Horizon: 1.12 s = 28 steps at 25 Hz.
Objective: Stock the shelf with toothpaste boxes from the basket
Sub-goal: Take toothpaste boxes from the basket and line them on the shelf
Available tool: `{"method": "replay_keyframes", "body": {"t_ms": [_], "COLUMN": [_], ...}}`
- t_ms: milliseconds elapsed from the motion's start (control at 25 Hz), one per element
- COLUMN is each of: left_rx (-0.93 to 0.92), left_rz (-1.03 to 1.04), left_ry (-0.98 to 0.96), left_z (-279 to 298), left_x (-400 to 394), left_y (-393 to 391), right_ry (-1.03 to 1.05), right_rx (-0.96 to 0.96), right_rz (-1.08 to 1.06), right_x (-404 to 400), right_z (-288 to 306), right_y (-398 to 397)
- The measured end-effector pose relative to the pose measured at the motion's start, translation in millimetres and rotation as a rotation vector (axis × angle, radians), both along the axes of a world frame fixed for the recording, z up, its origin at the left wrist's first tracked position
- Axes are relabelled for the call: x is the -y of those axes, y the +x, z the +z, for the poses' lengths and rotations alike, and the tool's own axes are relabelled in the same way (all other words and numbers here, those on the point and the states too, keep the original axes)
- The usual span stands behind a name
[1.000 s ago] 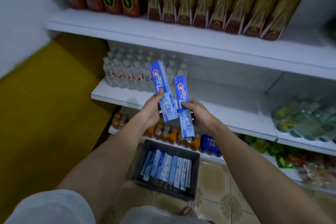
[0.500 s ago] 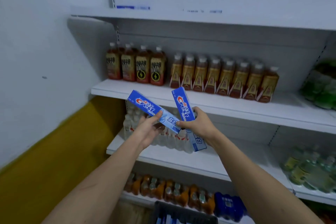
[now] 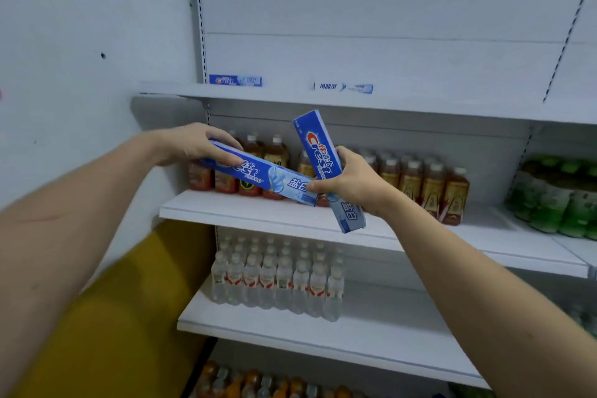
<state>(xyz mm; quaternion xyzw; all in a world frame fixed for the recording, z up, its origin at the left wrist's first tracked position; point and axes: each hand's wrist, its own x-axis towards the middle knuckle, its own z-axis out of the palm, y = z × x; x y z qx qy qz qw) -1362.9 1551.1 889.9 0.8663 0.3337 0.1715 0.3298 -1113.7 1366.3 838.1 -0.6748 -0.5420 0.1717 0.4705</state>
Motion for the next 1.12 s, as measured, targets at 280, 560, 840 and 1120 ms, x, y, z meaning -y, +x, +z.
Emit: {"method": "replay_keyframes", "body": {"t_ms": [280, 560, 840, 1120], "left_rx": [-0.418, -0.431, -0.419, -0.292], "left_rz": [-0.131, -0.111, 0.098, 0.164], "left_ry": [0.206, 0.258, 0.309, 0.366], "left_z": [67.7, 112.3, 164.4, 178.1], "left_x": [6.4, -25.7, -67.9, -143.8], "left_y": [70.1, 110.6, 98.8, 101.6], "right_ry": [0.070, 0.091, 0.058, -0.005], "right_rx": [0.091, 0.108, 0.162, 0.188], "right_rz": [0.075, 0.119, 0.077, 0.003], "right_x": [-28.7, -74.4, -128.1, -204.5], "right_z": [67.2, 114.6, 164.9, 199.8], "right_y": [22.1, 67.4, 98.7, 116.2]}}
